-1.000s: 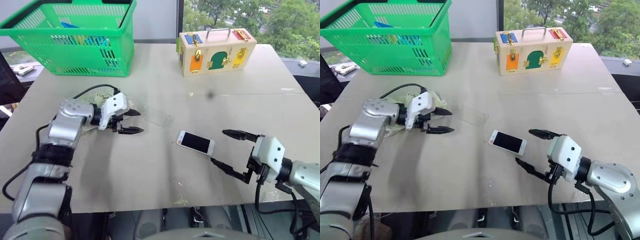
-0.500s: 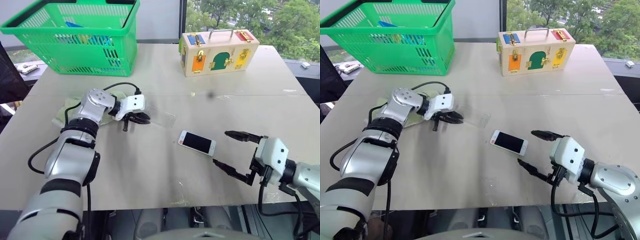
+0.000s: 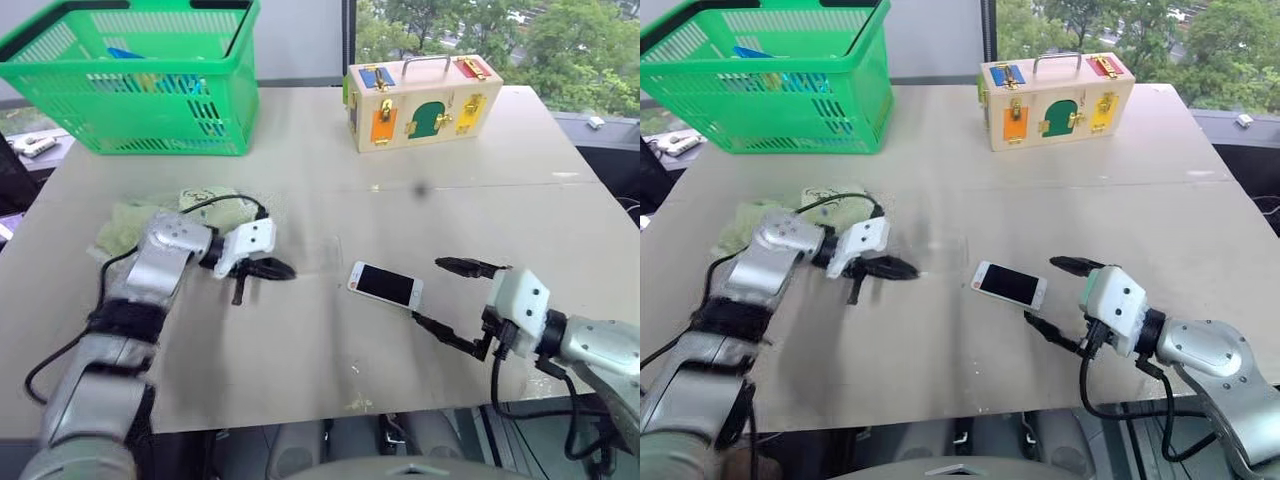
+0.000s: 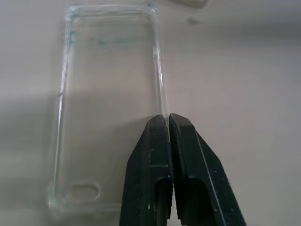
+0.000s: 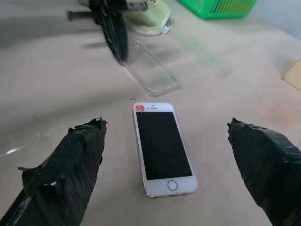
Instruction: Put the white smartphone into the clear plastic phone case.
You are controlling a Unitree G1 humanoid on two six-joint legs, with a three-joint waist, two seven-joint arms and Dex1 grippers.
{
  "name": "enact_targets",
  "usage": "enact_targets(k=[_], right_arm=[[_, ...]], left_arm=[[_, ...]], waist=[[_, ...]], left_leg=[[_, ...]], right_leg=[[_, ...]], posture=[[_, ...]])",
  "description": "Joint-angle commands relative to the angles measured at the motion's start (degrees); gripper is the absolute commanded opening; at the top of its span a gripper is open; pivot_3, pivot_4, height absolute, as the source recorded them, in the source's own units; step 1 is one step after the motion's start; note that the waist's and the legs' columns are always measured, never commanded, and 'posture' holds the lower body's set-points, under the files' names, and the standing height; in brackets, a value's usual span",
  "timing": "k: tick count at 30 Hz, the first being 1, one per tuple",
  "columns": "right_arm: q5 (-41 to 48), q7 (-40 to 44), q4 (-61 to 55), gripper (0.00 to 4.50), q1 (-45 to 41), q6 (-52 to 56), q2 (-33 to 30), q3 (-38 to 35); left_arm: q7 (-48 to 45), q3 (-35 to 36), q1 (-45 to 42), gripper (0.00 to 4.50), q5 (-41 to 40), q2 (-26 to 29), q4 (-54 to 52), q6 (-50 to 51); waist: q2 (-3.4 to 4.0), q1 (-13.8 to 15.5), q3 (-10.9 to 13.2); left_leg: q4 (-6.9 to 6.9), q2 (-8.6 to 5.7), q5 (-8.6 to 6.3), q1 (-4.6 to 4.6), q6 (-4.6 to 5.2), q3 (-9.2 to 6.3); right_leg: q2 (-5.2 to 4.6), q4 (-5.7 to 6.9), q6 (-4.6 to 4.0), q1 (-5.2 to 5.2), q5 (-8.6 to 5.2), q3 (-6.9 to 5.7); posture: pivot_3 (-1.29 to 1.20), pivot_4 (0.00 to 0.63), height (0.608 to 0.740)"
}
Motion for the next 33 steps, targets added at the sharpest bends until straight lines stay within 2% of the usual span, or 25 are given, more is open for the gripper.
enact_targets(k=[1, 4, 8, 12, 18, 26, 28, 29, 30, 31, 33], right_arm=[[-1.1, 1.6, 2.2, 4.5, -3.2, 0.8, -0.8, 2.8], [1.3, 3.0, 8.5, 4.5, -9.1, 6.8, 0.3, 5.9], [-3.0, 4.2, 15.2, 4.5, -15.9, 7.7, 1.0, 11.7], [-8.7, 1.1, 22.5, 4.5, -22.0, 9.2, 3.7, 16.1], [-9.4, 3.7, 26.1, 4.5, -24.3, 11.5, 6.2, 20.3], [-10.9, 6.3, 28.2, 4.5, -24.4, 13.4, 6.3, 23.4], [-11.4, 6.2, 28.9, 4.0, -24.6, 13.6, 6.2, 23.4], [-11.4, 6.3, 29.0, 3.64, -24.6, 13.5, 6.2, 23.3], [-11.5, 6.4, 29.1, 3.21, -24.6, 13.5, 6.1, 23.3], [-11.5, 6.5, 29.0, 2.94, -24.6, 13.4, 6.0, 23.2], [-11.6, 6.7, 28.8, 2.93, -24.5, 13.4, 5.8, 23.0]], left_arm=[[2.8, 4.3, 4.5, 0.09, -3.8, 3.4, -13.0, 7.4], [5.6, 6.3, 8.9, 0.09, -6.0, 4.4, -18.6, 11.5], [7.4, 6.2, 11.5, 0.09, -5.1, 5.3, -19.3, 9.6], [8.7, 7.0, 14.0, 0.09, -5.3, 5.4, -19.0, 5.2], [10.4, 8.5, 17.7, 0.09, -6.7, 5.1, -19.6, 1.5], [12.6, 8.7, 18.2, 0.09, -8.0, 5.0, -19.2, 1.7], [12.1, 9.0, 17.6, 0.0, -9.7, 5.2, -19.0, 4.3], [11.8, 9.2, 17.4, 0.58, -10.8, 5.2, -19.0, 5.7], [11.5, 9.6, 17.1, 0.84, -12.0, 5.3, -18.9, 6.9], [11.6, 10.1, 17.1, 1.3, -12.9, 5.3, -19.0, 7.5], [12.2, 11.1, 17.3, 2.26, -14.0, 5.0, -19.2, 7.7]], waist=[[0.0, 0.2, 0.0], [0.02, 0.4, 0.0], [0.07, 0.2, 0.0], [0.09, 0.1, 0.1], [0.08, 0.3, 0.0], [0.09, 0.2, 0.0], [0.08, 0.2, 0.0], [0.08, 0.2, 0.0], [0.07, 0.2, 0.0], [0.07, 0.2, 0.0], [0.07, 0.2, 0.0]], left_leg=[[0.0, 0.0, 0.0, 0.0, 0.0, -0.01], [0.01, -0.02, 0.0, 0.03, 0.0, 0.01], [0.01, -0.05, 0.0, 0.05, 0.0, 0.02], [-0.07, -0.05, 0.0, 0.02, 0.0, 0.05], [-0.08, -0.03, 0.0, -0.01, 0.0, 0.07], [-0.08, -0.02, 0.0, 0.04, 0.0, 0.09], [-0.08, -0.02, -0.01, 0.04, 0.0, 0.09], [-0.08, -0.01, -0.01, 0.04, 0.0, 0.09], [-0.07, -0.01, 0.0, 0.04, 0.0, 0.09], [-0.07, -0.01, 0.0, 0.05, 0.0, 0.09], [-0.07, -0.01, 0.0, 0.07, 0.0, 0.08]], right_leg=[[0.0, 0.0, -0.11, 0.0, -0.06, -0.01], [-0.01, -0.02, -0.13, 0.03, -0.08, 0.0], [0.02, -0.02, -0.13, 0.03, -0.08, 0.01], [0.08, -0.02, -0.12, -0.03, -0.07, 0.01], [0.05, -0.04, 0.03, -0.06, 0.02, 0.02], [0.0, -0.02, -0.12, -0.04, -0.06, 0.01], [0.0, -0.03, -0.1, -0.04, -0.06, 0.01], [0.0, -0.03, -0.11, -0.03, -0.06, 0.01], [0.0, -0.03, -0.11, -0.03, -0.06, 0.01], [0.0, -0.02, -0.11, -0.02, -0.06, 0.01], [-0.01, -0.02, -0.12, -0.01, -0.06, 0.01]], posture=[[0.0, 0.15, 0.74], [0.0, 0.15, 0.74], [0.0, 0.15, 0.74], [0.0, 0.15, 0.74], [0.0, 0.15, 0.74], [0.0, 0.15, 0.74], [0.0, 0.15, 0.74], [0.0, 0.15, 0.74], [0.0, 0.15, 0.74], [0.0, 0.15, 0.74], [0.0, 0.15, 0.74]])
